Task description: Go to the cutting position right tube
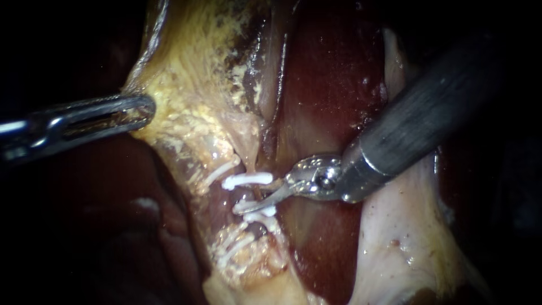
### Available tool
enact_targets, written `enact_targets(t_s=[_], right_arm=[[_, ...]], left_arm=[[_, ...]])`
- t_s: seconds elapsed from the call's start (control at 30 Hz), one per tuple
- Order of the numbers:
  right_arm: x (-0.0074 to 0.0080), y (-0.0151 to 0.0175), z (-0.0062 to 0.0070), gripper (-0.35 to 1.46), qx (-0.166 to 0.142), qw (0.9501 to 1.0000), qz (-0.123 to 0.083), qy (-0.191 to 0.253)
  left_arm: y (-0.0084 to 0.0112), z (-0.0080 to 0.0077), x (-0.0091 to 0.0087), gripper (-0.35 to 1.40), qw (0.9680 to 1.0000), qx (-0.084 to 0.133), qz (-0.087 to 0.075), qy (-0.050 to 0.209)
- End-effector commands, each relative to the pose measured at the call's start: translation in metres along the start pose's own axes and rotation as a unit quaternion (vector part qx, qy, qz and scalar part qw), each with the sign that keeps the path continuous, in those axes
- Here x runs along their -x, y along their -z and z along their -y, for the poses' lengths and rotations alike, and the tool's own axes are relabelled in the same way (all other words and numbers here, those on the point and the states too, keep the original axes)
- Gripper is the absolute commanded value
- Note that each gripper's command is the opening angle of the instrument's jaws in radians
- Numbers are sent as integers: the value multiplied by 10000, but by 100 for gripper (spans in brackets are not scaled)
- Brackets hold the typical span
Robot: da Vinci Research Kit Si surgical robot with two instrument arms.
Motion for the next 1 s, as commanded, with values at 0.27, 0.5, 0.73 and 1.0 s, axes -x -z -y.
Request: enact_targets(t_s=[0.27, 0.5, 0.73, 1.0], right_arm=[[-2, -2, -2, 81, -9, 10000, 5, 9], [-2, -5, -2, 74, -17, 10000, 11, 20], [-3, -6, -3, 69, -27, 10000, 16, 27], [-3, -7, -4, 69, -38, 10000, 23, 39]], left_arm=[[0, 0, 0, -35, 10000, -2, 0, 0], [0, 0, 0, -35, 10000, -1, 0, 0], [-1, 0, -1, -35, 10000, -1, 1, 0], [-1, 1, -1, -35, 10000, 2, 2, 0]])
